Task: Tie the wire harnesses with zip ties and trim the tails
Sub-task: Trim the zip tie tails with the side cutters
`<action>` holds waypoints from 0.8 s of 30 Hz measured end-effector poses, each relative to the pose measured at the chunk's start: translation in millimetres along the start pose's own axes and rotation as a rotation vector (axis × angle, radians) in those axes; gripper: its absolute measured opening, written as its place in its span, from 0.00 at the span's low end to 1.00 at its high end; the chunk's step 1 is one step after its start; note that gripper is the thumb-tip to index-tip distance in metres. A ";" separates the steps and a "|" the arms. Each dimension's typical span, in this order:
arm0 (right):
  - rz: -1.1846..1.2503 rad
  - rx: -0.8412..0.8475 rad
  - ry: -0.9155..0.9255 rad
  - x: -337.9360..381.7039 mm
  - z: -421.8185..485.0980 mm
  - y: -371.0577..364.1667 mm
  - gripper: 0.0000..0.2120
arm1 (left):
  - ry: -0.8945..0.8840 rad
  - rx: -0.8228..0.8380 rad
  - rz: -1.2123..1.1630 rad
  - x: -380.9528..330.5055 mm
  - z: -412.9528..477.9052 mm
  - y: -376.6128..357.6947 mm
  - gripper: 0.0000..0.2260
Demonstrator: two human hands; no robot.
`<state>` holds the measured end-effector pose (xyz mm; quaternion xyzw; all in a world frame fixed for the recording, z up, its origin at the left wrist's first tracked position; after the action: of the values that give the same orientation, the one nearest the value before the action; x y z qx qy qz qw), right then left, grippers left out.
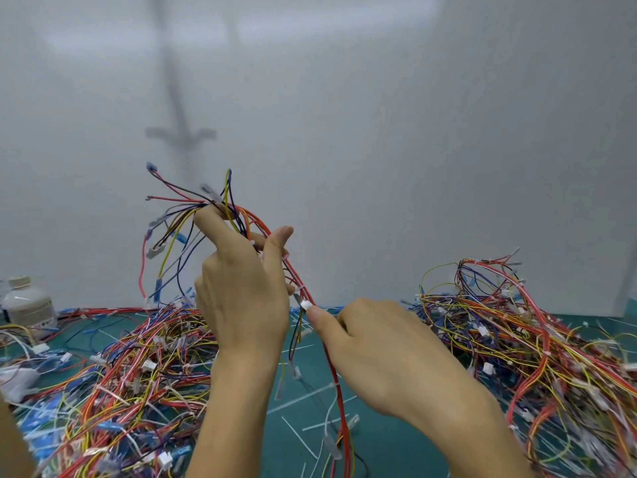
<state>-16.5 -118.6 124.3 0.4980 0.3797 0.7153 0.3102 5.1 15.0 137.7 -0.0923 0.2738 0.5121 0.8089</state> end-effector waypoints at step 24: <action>-0.004 0.029 -0.018 -5.6 2.2 0.9 0.27 | 0.032 0.007 -0.066 4.1 -2.9 -5.8 0.20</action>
<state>-12.8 -123.1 122.8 0.5082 0.3884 0.7044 0.3076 10.5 14.3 132.3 -0.1068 0.2855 0.4824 0.8212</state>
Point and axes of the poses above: each hand's wrist, its own z-axis towards the middle knuckle, its own y-axis out of the back of the hand, x = y × z, the point moved 2 cm from there along z, towards the middle knuckle, and after that the axes turned 4 degrees about -y, right-handed, at the moved point
